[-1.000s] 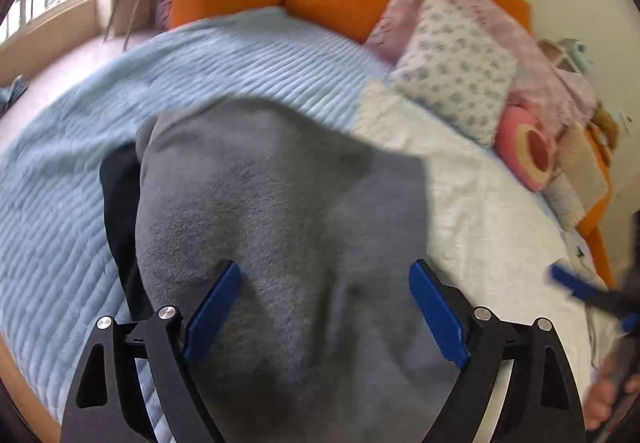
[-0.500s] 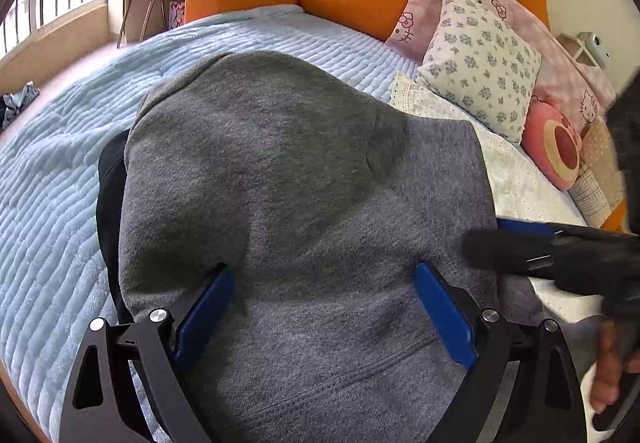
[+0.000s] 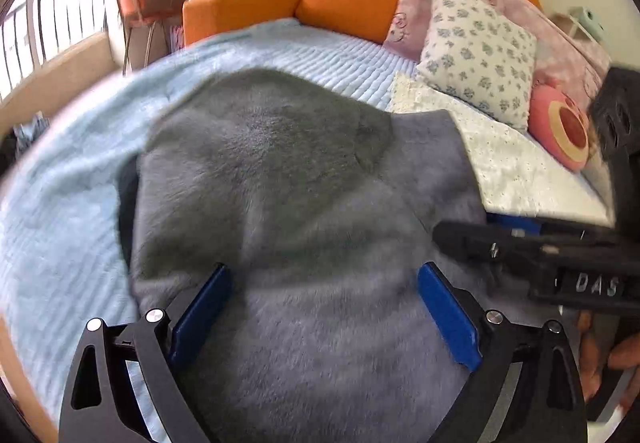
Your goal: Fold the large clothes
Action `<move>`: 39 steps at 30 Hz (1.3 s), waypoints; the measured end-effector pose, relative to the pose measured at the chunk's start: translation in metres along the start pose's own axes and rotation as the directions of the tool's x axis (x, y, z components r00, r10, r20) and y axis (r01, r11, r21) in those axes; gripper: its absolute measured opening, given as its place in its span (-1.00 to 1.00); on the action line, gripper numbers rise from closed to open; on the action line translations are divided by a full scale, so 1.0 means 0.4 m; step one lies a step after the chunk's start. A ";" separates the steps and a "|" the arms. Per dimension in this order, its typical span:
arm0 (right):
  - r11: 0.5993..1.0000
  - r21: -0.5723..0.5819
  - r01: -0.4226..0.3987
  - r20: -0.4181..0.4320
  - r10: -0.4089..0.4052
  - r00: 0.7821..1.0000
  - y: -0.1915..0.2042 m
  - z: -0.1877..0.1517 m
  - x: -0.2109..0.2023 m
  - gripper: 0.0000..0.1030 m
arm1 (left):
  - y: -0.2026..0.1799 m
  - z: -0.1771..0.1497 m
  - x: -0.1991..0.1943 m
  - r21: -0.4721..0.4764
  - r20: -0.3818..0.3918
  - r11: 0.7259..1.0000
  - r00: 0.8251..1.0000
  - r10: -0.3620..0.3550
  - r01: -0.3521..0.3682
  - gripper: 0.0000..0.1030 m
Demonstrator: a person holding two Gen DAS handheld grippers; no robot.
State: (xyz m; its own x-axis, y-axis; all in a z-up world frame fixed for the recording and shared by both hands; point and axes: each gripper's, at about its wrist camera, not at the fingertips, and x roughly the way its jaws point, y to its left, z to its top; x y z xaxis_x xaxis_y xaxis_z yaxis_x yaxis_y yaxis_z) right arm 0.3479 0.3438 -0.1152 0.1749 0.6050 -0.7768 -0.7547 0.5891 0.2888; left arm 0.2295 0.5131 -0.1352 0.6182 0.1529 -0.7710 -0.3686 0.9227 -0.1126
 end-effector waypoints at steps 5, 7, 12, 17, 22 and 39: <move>0.992 -0.123 0.042 0.122 -0.027 0.992 0.064 -0.051 -0.124 0.50 | -0.036 -0.038 -0.127 0.057 0.064 0.997 0.997 0.053 -0.056 0.88; 0.990 -0.140 0.036 0.156 -0.014 0.988 0.083 -0.081 -0.175 0.65 | -0.039 -0.055 -0.185 0.049 0.113 0.995 0.990 0.085 -0.091 0.90; 0.984 -0.176 0.031 0.181 0.001 0.983 0.122 -0.147 -0.262 0.91 | -0.035 -0.093 -0.295 -0.023 0.177 0.992 0.976 0.125 -0.123 0.94; 0.984 -0.164 0.066 0.221 -0.029 0.975 0.141 -0.216 -0.328 0.91 | -0.020 -0.142 -0.344 -0.098 0.199 0.985 0.967 0.158 -0.140 0.94; 0.978 -0.155 0.143 0.261 -0.099 0.960 0.153 -0.284 -0.349 0.91 | -0.012 -0.193 -0.350 -0.139 0.207 0.977 0.960 0.187 -0.160 0.94; 0.958 -0.144 0.246 0.462 -0.155 0.873 0.179 -0.468 -0.354 0.91 | -0.062 -0.325 -0.431 -0.207 0.349 0.926 0.860 0.372 -0.316 0.94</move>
State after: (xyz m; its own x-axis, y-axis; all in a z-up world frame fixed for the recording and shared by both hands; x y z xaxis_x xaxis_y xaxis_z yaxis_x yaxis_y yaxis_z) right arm 0.1507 0.1999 -0.0894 0.5619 0.6845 -0.4644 -0.7713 0.6364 0.0047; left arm 0.0418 0.4179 -0.0811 0.6369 0.5980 -0.4867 -0.6803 0.7328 0.0102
